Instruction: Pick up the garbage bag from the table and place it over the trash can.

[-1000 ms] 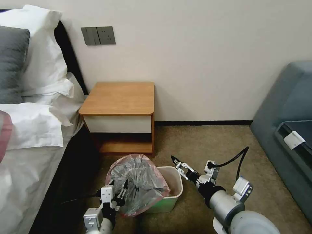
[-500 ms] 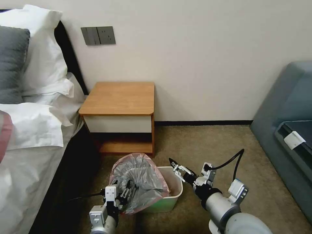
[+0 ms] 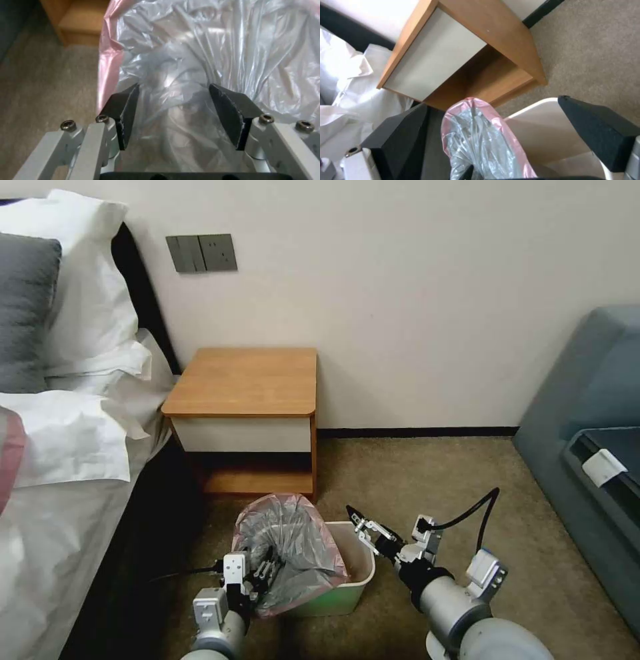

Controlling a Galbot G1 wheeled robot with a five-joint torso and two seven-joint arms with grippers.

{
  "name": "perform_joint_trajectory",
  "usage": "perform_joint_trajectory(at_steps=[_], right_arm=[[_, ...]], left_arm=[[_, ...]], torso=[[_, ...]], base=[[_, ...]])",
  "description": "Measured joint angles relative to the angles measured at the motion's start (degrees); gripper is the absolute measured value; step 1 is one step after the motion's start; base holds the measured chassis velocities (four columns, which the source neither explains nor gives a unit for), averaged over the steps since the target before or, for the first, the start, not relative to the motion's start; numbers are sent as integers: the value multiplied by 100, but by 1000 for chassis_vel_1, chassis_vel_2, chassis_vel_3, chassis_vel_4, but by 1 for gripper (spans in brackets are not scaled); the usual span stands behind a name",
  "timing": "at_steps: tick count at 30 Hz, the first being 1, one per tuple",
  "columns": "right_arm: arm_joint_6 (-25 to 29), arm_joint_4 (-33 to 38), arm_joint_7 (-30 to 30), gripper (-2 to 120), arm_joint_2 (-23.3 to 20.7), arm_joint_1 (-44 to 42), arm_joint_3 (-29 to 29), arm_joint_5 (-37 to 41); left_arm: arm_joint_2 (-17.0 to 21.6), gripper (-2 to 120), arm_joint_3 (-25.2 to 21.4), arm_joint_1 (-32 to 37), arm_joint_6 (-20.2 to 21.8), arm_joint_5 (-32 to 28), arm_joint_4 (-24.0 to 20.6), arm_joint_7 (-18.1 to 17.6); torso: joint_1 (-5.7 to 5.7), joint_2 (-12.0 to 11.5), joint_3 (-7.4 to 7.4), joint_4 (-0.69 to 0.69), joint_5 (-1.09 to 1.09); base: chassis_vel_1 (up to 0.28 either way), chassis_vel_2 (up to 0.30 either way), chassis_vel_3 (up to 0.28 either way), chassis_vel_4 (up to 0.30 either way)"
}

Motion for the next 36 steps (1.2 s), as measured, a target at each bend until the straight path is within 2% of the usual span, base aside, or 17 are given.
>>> perform_joint_trajectory(at_steps=[10,13,16,17,20,24,25,28,29,30,32,33,35,36], right_arm=[[24,-32,17,100,73,-24,-36,-106],[25,-40,17,100,89,-14,-37,-123],[25,-45,13,100,100,1,-33,-140],[25,-45,13,100,100,1,-33,-140],[24,-51,-19,100,103,22,-27,-178],[8,-53,-90,100,91,28,-26,-241],[-26,-58,-189,100,65,37,-28,-334],[-174,-91,-498,100,-33,99,-52,-540],[-174,-91,-498,100,-33,99,-52,-540],[-246,-95,-652,100,-77,106,-58,-650],[-496,-105,-1295,100,-223,77,-39,-1007],[-496,-105,-1295,100,-223,77,-39,-1007],[-728,-163,-1970,100,-405,69,-26,-1428],[-761,-192,-2126,100,-461,97,-47,-1564]], left_arm=[[182,55,-10,-297,665,-579,-12,-264],[202,49,6,-323,760,-664,-19,-315],[210,35,19,-366,798,-740,-14,-340],[210,35,19,-366,798,-740,-14,-340],[226,19,19,-389,799,-773,-3,-374],[229,13,21,-387,765,-784,-3,-379],[232,9,21,-369,645,-815,-2,-372],[232,8,18,-263,40,-811,-2,-163],[232,8,18,-263,40,-811,-2,-163],[232,8,12,-218,-148,-798,-3,-88],[232,8,-25,-100,-607,-704,-3,119],[232,8,-25,-100,-607,-704,-3,119],[232,8,-84,7,-1049,-548,2,434],[234,8,-113,50,-1213,-464,7,573]], torso=[[0,0,0,0,0],[0,0,0,0,0],[0,0,0,0,0],[0,0,0,0,0],[0,0,0,0,0],[0,0,0,0,0],[0,0,0,0,0],[0,0,0,0,0],[0,0,0,0,0],[1,0,0,0,0],[0,0,0,0,0],[0,0,0,0,0],[0,0,0,0,0],[0,0,0,-1,0]], base=[[0,0,0,0],[0,0,0,0],[0,0,0,0],[0,0,0,0],[0,0,0,0],[0,0,0,0],[0,0,0,0],[0,0,0,0],[0,0,0,0],[0,0,0,0],[0,0,0,0],[0,0,0,0],[0,0,0,0],[0,0,0,0]])
